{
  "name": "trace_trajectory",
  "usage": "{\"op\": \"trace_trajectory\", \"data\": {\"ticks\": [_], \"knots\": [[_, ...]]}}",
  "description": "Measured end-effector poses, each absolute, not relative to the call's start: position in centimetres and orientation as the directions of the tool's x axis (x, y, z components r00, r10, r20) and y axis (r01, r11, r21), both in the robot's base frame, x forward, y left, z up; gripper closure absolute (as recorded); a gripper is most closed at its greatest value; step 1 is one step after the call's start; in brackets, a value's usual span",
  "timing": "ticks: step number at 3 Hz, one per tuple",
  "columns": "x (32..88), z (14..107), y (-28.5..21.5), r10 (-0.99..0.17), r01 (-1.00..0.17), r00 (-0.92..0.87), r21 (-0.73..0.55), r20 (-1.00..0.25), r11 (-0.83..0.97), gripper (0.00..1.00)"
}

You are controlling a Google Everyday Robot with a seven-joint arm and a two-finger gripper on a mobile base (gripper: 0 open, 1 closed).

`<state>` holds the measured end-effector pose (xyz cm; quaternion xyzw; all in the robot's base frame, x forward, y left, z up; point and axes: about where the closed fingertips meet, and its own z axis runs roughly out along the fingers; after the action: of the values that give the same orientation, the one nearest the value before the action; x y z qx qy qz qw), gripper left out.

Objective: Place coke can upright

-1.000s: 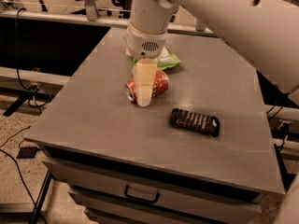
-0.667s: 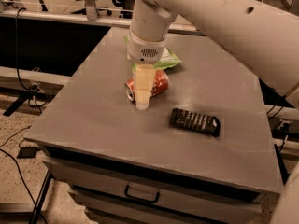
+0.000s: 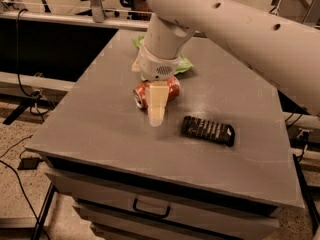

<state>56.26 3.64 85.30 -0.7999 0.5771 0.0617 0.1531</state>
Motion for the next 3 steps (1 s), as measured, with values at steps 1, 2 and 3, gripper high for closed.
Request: {"op": "trace_trajectory", "data": {"ticks": [1, 2, 3], "knots": [[55.72, 84.5, 4.07, -0.894, -0.925, 0.375, -0.161, -0.247, -0.344, 0.25], [55.1, 84.08, 3.92, -0.878, -0.9, 0.429, -0.183, -0.212, -0.395, 0.57], [54.87, 84.73, 3.9, -0.874, -0.891, 0.441, -0.218, -0.205, -0.398, 0.8]]}}
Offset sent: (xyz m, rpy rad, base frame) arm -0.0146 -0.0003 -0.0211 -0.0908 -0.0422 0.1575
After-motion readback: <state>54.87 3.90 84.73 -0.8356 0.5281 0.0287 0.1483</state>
